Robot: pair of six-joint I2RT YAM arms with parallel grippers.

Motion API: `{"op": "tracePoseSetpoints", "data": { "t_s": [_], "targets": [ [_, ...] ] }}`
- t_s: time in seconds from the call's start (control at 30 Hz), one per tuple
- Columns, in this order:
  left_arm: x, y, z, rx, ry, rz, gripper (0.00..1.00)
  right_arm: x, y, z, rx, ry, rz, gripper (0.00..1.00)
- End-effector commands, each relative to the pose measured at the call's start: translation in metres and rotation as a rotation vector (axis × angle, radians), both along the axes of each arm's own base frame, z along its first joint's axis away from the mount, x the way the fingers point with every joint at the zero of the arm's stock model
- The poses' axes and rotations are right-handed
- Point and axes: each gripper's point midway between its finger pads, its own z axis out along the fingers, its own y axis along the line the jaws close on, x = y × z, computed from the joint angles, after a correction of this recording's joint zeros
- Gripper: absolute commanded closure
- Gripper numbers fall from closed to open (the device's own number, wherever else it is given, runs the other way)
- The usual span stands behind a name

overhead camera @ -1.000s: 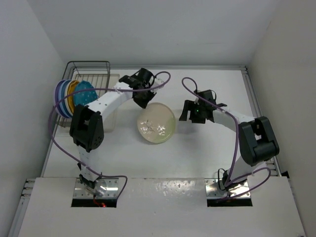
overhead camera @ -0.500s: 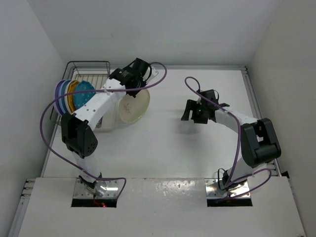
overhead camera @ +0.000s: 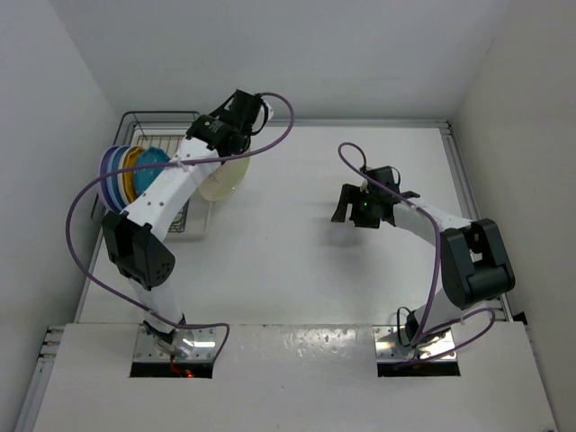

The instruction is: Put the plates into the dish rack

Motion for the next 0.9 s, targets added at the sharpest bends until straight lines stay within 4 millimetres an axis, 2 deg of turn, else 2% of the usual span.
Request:
{"op": "tracePoseSetpoints", "data": {
  "t_s": [0.0, 0.13, 0.37, 0.47, 0.53, 0.67, 0.77, 0.8, 0.87],
  "targets": [
    [-0.001, 0.028, 0.086, 0.033, -0.254, 0.098, 1.00, 0.010, 0.002, 0.016, 0.017, -0.064, -0.008, 0.22],
    [-0.001, 0.043, 0.110, 0.067, -0.308, 0.140, 1.00, 0.011, 0.002, 0.017, 0.019, -0.065, -0.009, 0.22],
    [-0.013, 0.080, 0.163, 0.079, -0.428, 0.239, 1.00, 0.011, 0.002, 0.017, 0.028, -0.060, -0.017, 0.22],
    [-0.019, 0.096, 0.177, 0.108, -0.455, 0.284, 1.00, 0.009, 0.002, 0.016, 0.032, -0.056, -0.022, 0.22],
    [-0.025, 0.107, 0.180, 0.125, -0.462, 0.321, 1.00, 0.009, 0.002, 0.016, 0.032, -0.057, -0.022, 0.22],
    [-0.031, 0.135, 0.171, 0.154, -0.433, 0.380, 1.00, 0.005, -0.001, 0.014, 0.025, -0.057, -0.030, 0.22],
    [-0.033, 0.150, 0.162, 0.175, -0.406, 0.412, 1.00, 0.003, -0.002, 0.011, 0.019, -0.053, -0.030, 0.22],
    [-0.037, 0.151, 0.165, 0.170, -0.415, 0.414, 1.00, 0.002, -0.002, 0.010, 0.017, -0.051, -0.029, 0.22],
    [-0.036, 0.161, 0.156, 0.180, -0.393, 0.440, 1.00, 0.002, -0.002, 0.010, 0.021, -0.049, -0.030, 0.22]
  ]
}}
